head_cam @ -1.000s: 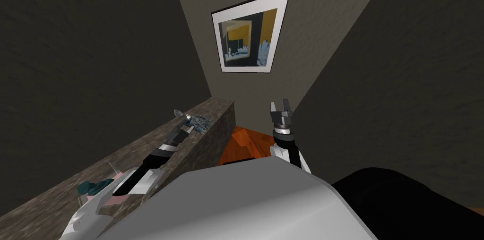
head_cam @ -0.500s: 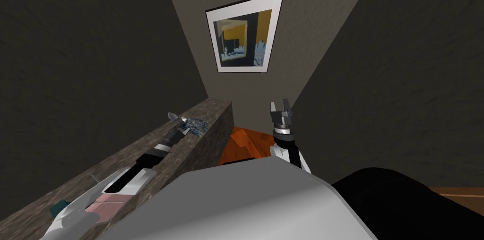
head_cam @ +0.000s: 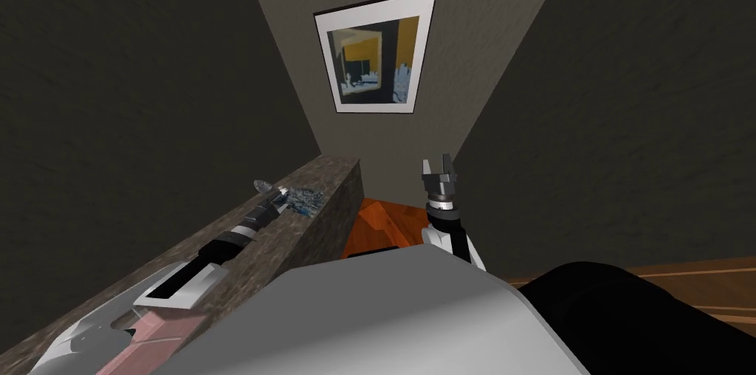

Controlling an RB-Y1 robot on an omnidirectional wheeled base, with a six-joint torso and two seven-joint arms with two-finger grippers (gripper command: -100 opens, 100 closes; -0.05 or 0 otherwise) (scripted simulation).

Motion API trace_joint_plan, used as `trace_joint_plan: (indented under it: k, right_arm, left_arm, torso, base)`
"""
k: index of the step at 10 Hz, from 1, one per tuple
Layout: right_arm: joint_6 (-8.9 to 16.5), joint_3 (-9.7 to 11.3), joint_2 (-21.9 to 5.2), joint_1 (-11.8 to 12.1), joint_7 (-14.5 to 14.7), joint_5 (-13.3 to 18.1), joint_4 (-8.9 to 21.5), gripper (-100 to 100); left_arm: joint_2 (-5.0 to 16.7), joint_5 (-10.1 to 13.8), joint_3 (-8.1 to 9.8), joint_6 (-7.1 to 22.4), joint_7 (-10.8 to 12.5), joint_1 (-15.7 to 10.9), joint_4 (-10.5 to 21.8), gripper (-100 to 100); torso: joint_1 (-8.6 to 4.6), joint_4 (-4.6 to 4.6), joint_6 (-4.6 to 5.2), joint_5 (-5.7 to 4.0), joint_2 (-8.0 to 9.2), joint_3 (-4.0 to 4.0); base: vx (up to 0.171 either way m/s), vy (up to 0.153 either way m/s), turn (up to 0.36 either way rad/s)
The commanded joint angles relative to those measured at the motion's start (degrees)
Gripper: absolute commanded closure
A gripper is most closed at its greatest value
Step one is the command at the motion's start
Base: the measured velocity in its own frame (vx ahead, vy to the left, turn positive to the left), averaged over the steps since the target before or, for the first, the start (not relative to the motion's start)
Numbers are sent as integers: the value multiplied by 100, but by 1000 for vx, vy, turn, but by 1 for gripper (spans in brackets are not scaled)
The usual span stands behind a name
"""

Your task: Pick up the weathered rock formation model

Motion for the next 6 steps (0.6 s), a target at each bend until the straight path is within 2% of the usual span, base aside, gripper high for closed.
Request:
trace_joint_plan:
  k: [1, 3, 6]
  right_arm:
    - [0, 0, 0, 0, 0, 0, 0, 0]
    - [0, 0, 0, 0, 0, 0, 0, 0]
    - [0, 0, -1, 0, 0, 0, 0, 0]
  left_arm:
    - [178, 76, -111, -14, 19, -63, 265, -100]
    - [422, 202, -311, 16, 23, -135, 627, -100]
    - [630, 348, -666, 44, 0, -209, 1068, -100]
  torso:
    - [0, 0, 0, 0, 0, 0]
    - [15, 0, 2, 2, 1, 1]
    - [26, 0, 2, 6, 1, 1]
  base:
    - [-12, 54, -109]
    - [-10, 101, -150]
    - [-12, 108, -168]
